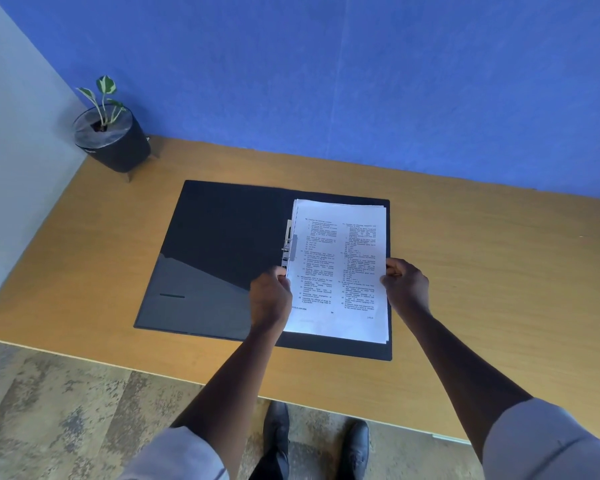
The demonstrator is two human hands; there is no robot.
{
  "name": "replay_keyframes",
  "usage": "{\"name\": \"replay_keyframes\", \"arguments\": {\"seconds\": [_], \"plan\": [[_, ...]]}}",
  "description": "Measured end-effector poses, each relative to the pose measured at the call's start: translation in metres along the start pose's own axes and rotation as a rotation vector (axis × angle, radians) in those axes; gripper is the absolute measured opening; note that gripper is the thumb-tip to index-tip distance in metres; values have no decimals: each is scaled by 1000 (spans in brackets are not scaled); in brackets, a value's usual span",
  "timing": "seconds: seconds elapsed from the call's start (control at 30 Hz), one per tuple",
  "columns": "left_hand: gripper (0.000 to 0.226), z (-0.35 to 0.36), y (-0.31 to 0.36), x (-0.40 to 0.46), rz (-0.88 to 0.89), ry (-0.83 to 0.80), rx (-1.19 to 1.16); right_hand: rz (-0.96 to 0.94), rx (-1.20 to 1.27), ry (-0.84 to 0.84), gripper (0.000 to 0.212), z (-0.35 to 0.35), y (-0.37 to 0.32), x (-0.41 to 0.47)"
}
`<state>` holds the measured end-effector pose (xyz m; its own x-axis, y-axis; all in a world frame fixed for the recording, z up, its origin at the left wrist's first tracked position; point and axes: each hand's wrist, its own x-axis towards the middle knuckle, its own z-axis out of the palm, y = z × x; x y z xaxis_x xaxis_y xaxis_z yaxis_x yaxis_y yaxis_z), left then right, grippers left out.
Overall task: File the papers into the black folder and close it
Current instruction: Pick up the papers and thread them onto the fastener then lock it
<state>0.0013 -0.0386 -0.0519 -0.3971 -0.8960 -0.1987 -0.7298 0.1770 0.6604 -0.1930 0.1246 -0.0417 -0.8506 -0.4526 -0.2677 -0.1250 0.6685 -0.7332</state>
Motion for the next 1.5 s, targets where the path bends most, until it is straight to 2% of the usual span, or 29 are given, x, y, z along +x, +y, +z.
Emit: {"name": "replay_keyframes", "arguments": {"seconds": [0.17,0.33,0.57,0.8,1.37,1.5], "plan": [[21,-1,3,-3,-10,16,7,-40,-78,-16,32,4,4,4],[21,-4,1,-6,-13,29,22,-17,-113,61,27,8,14,1],[26,-6,3,-8,-9,9,44,-9,-123,74,22,8,10,-8],[27,-8,4,-7,-20,12,50,77,-132,27,31,2,15,-5],[29,-10,-1,-13,8,-2,99,150,-46,-6,29,-6,14,-21],[29,-9,-3,-13,6,2,116,167,-92,18,30,-2,17,-26]]}}
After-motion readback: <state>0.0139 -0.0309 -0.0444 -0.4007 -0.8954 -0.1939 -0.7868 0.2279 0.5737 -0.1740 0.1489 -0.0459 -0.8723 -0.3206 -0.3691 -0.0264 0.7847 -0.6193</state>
